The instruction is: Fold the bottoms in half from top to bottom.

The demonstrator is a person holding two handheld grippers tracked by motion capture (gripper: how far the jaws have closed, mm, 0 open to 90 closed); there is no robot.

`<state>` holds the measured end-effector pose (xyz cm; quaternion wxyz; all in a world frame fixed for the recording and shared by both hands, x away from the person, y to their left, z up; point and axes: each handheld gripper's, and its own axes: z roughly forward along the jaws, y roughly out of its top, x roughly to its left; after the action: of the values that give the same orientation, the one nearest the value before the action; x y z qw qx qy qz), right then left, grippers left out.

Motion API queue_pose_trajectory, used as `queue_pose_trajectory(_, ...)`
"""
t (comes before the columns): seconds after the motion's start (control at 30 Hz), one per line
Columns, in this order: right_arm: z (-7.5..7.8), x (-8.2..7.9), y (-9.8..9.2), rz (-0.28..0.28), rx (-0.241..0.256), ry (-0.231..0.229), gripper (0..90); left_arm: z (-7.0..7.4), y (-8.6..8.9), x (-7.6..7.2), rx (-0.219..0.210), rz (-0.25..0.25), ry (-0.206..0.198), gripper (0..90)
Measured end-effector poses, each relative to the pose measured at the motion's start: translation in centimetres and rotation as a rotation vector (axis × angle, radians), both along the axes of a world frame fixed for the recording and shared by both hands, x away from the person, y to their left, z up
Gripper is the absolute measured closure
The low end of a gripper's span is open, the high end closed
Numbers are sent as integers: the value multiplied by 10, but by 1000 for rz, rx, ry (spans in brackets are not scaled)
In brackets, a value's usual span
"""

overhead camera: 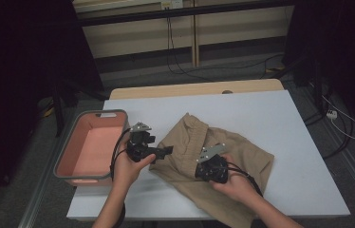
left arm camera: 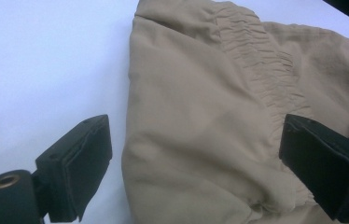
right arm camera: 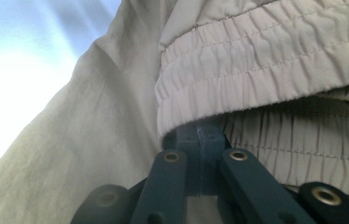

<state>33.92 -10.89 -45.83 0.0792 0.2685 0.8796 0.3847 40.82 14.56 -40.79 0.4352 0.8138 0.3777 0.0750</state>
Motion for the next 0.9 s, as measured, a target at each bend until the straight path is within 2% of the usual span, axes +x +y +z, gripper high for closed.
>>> queue_pose_trajectory(0.33, 5, 3, -6, -16, -15, -25, 873, 0, 1, 0, 4, 2, -4, 95)
queue_pose_trajectory(0.53, 21, 11, -29, -91, 14, -41, 820, 1, 0, 0, 11, -4, -7, 95)
queue_pose_trajectory(0.67, 30, 16, -37, -117, 17, -49, 776, 1, 0, -1, 10, -6, -8, 95)
queue_pose_trajectory(0.9, 39, 30, -44, -182, 15, -59, 554, 2, -1, -1, 16, -8, -7, 95)
